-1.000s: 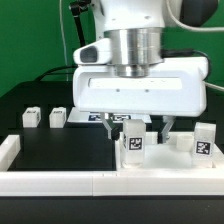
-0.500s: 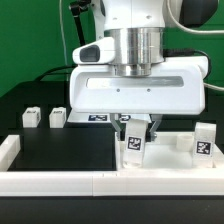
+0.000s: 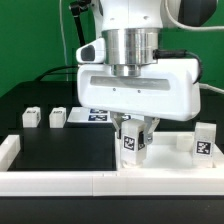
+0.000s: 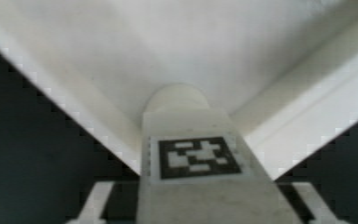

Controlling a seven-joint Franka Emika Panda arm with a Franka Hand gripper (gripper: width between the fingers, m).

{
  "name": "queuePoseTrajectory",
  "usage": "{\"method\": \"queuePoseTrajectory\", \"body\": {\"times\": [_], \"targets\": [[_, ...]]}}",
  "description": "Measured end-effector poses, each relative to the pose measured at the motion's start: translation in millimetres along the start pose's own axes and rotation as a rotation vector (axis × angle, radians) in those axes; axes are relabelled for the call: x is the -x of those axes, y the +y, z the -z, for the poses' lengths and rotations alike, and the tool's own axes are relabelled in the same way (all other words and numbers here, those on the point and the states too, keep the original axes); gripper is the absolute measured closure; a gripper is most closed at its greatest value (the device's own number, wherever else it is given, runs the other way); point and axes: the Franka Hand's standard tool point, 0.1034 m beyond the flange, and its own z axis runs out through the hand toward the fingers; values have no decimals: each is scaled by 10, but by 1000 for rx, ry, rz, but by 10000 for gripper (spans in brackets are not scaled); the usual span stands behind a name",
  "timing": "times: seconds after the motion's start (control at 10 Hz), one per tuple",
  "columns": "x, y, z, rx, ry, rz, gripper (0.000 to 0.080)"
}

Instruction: Assemble square table

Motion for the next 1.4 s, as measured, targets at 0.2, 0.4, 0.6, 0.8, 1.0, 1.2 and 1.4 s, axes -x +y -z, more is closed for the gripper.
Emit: {"method": "queuePoseTrajectory", "body": {"times": [0.2, 0.4, 0.6, 0.8, 1.0, 1.2, 1.4], "targets": [[-45, 32, -22, -48, -56, -361, 511], [-69, 47, -19, -62, -76, -514, 511], [-53, 37, -15, -61, -63, -361, 485], [-51, 24, 9, -62, -42, 59, 308], [-78, 56, -3, -60, -37, 159, 159], [-79, 48, 8, -57, -25, 387, 151], [-107, -42, 146, -57, -7, 708, 150]]}}
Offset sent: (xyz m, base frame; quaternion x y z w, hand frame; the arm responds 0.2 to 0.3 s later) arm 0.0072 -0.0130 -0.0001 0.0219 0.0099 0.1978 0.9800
